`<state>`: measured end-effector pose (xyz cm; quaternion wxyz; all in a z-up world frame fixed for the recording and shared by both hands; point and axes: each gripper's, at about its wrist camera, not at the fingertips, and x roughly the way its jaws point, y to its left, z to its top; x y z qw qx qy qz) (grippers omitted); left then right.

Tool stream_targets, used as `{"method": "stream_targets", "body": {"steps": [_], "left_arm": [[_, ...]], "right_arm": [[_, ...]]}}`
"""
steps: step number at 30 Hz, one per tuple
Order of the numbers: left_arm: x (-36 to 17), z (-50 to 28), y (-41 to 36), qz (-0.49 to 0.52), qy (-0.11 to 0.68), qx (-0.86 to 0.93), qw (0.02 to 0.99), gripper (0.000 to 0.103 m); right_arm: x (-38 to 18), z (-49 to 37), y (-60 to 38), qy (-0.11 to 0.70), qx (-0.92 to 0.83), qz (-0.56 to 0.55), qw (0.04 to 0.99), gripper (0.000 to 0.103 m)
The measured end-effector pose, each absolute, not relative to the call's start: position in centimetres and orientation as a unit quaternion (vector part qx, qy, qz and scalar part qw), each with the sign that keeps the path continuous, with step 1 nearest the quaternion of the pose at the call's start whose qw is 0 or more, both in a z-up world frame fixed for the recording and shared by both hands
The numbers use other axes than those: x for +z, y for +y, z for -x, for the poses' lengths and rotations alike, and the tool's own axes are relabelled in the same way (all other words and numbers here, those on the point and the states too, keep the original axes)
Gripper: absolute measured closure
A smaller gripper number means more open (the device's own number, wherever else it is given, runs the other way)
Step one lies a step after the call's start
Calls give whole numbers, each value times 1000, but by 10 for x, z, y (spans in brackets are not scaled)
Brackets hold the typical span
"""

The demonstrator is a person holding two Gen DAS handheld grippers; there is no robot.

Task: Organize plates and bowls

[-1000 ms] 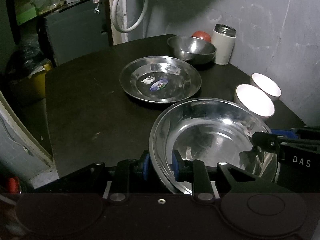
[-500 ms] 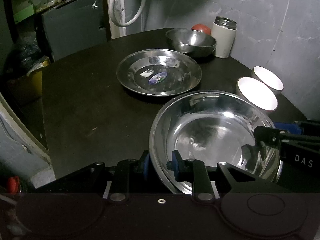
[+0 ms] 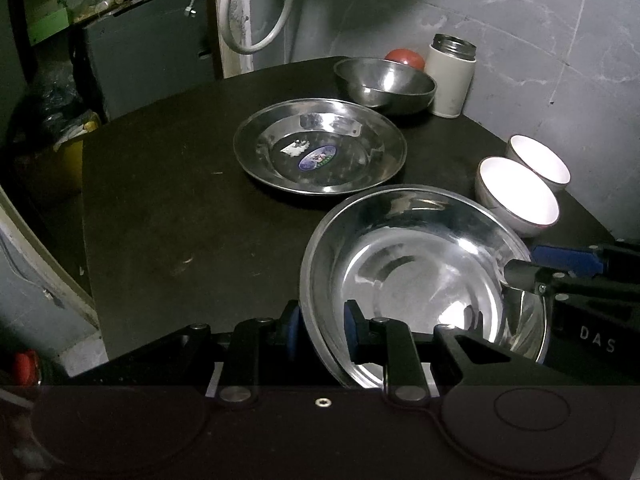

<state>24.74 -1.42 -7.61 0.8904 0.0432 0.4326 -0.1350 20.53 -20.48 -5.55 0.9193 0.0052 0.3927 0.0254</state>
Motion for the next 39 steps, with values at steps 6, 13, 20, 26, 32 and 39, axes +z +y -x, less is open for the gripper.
{"method": "stream_targets", "body": {"steps": [6,13,20,26,32,39], "left_arm": [[-71,-249,-7,-36,424,-127,896,78],[-61,-259,13,-13,390,-96,916,52],[-53,-284,28,6,360,-71,930,20],[-51,-314,34,34,348,-73,934,2],[-63,-348,40,82,369,-70,923,2],[-73,-377,41,112,367,-62,921,2]], "right_arm": [[-56,-206,-207,394,21,-7,919,71],[-47,-199,-214,367,9,-20,930,40],[-38,-210,-209,343,28,-29,939,18],[-35,-240,-204,332,44,-33,942,8],[-38,-276,-203,328,44,-34,943,1],[-49,-318,-204,343,41,-30,938,1]]}}
